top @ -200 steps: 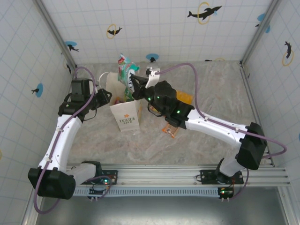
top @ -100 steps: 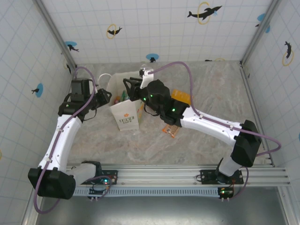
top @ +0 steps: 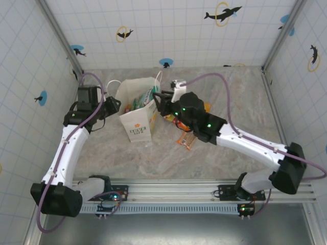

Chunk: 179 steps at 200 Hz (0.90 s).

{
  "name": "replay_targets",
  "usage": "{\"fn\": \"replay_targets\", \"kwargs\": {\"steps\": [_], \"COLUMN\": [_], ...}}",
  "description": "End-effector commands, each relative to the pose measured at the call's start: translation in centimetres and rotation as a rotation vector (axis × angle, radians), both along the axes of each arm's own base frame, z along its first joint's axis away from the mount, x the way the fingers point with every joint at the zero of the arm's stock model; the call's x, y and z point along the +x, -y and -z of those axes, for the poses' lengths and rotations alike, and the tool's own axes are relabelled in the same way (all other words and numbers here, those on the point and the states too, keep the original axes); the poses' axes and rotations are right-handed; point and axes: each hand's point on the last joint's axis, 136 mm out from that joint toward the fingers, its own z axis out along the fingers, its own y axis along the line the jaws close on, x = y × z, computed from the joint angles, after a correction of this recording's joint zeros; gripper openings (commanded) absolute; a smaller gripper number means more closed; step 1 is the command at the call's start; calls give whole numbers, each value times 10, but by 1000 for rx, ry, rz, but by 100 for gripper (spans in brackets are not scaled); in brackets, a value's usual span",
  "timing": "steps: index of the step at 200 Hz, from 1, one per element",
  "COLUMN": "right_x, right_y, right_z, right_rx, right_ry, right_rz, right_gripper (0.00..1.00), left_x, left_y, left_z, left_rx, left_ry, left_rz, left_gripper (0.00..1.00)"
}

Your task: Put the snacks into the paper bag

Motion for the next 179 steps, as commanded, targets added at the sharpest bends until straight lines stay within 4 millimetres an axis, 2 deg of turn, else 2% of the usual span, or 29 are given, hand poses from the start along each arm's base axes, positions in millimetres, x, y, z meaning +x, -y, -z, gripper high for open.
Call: {"fn": "replay_targets", "kwargs": {"steps": [1, 41, 71, 90, 105, 143, 168, 179], "right_x": [3, 8, 14, 21, 33, 62, 81, 87], "right_y": [36, 105, 137, 157, 168, 206, 219, 213], "right_z": [52, 140, 183, 203, 208, 237, 254, 254], "right_rx": [-58, -113, -24, 10, 53, 24, 92, 151], "right_ry": [-149, -388, -523, -570, -570, -616, -685, -682], "right_rz": [63, 162, 172, 183, 181, 250, 255, 205], "right_gripper": [46, 47, 48, 49, 50, 51, 55, 56], "left_x": [3, 3, 4, 4, 5, 5, 5, 5], "left_y": [-2, -2, -2, 0, 0, -1, -2, -2], "left_z": [-4, -5, -5, -4, -1, 1, 1, 1], "left_rx": [14, 12, 12, 7, 10, 13, 16, 14], "left_ry": [25, 28, 27, 22, 15, 9, 8, 7], "left_rz": [2, -2, 0, 8, 12, 7, -2, -3], "left_gripper": [27, 27, 27, 27, 27, 26, 26, 27]}}
